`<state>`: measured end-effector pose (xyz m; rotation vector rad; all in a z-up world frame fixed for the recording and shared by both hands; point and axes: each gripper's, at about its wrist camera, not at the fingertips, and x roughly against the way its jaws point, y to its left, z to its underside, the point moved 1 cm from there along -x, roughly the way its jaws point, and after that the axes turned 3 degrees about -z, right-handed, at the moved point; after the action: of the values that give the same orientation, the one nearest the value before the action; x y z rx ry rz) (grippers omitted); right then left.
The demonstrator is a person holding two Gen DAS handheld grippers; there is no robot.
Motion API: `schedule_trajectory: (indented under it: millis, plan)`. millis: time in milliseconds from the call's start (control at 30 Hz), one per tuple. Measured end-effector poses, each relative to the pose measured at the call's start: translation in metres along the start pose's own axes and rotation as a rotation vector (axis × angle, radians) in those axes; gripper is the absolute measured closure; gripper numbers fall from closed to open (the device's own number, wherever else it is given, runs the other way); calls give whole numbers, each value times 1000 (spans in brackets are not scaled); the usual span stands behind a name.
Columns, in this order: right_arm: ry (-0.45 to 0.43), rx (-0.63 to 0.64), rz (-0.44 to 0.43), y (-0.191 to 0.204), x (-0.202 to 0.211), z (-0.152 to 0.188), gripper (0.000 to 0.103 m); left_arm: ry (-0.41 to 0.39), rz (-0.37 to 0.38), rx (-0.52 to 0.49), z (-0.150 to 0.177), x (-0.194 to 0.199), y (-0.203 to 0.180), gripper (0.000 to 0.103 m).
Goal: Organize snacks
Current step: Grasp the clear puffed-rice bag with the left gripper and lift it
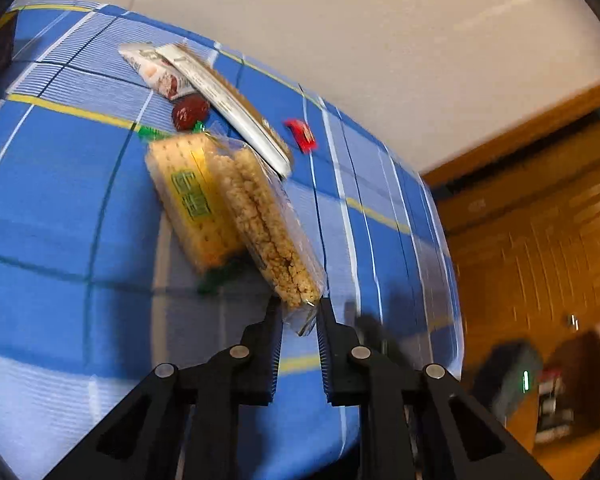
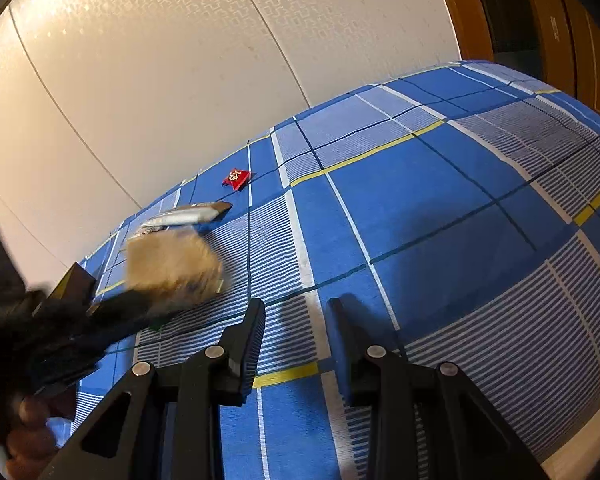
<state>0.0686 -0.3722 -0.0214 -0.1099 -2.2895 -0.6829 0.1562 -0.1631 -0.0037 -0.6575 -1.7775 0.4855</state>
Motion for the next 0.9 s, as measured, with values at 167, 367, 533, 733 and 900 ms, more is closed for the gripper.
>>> schedule_trajectory:
  millis: [167, 367, 533, 733, 900]
  plan:
    - [-5, 12, 24, 5, -1, 2, 71, 41, -5, -65, 21, 31, 25, 87]
    - [-10, 46, 61, 12, -4, 4, 71, 73, -112, -101, 35, 58, 49, 82]
    - [-9, 54, 68, 13, -4, 5, 71, 54, -251, -26, 36, 68, 76, 64]
    - [-10, 61, 74, 14, -4, 5, 71, -33, -289, -33, 35, 72, 56, 33]
    - [-8, 57, 66, 13, -4, 5, 71, -90, -429, -206, 31, 55, 10, 13]
